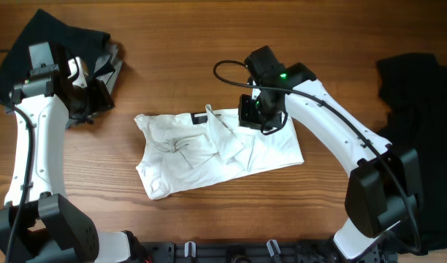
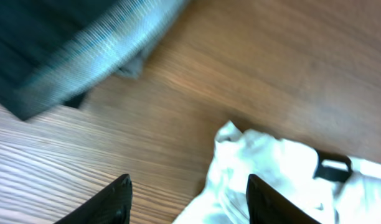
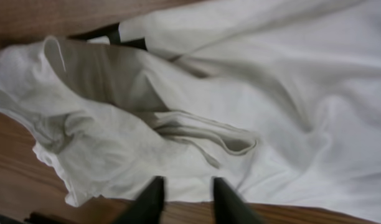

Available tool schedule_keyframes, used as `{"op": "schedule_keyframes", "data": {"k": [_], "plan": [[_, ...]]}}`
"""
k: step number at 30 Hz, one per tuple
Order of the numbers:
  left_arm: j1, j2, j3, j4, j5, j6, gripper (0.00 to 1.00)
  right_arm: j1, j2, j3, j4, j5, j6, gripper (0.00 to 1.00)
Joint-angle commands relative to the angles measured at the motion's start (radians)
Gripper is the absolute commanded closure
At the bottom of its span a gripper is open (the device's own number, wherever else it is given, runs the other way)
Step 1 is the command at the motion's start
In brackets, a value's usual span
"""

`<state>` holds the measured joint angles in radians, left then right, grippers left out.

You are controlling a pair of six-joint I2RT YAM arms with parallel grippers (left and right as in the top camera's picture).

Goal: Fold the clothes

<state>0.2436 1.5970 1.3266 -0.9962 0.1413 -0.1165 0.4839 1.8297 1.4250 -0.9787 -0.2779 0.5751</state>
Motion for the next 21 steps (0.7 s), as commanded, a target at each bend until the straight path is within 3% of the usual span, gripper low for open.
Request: {"op": "schedule_keyframes", "data": {"k": [1,4,6,9,13,18,21], "plan": [[0.001,0.01,-0.098,0.013,0.101,0.008,0.53,-0.003,0.033,-0.058,0.041,0.013,0.012,0.91],[0.001,0.011,-0.185,0.043,0.122,0.005,0.55,0.024,0.079,-0.109,0.097,-0.067,-0.004,0.93],[0.001,0.012,-0.226,0.064,0.14,0.005,0.42,0.049,0.099,-0.115,0.13,-0.195,-0.098,0.94],[0.001,0.012,-0.294,0.125,0.185,0.005,0.34,0.122,0.108,-0.115,0.208,-0.439,-0.314,0.94],[0.001,0.013,-0.361,0.173,0.195,0.005,0.32,0.192,0.091,-0.113,0.218,-0.434,-0.42,0.96],[0.001,0.013,-0.414,0.2,0.195,0.005,0.3,0.098,-0.003,-0.113,0.216,-0.135,-0.225,0.96],[0.001,0.013,-0.428,0.209,0.195,0.005,0.41,-0.026,-0.021,-0.113,0.218,-0.113,-0.149,0.96]]}}
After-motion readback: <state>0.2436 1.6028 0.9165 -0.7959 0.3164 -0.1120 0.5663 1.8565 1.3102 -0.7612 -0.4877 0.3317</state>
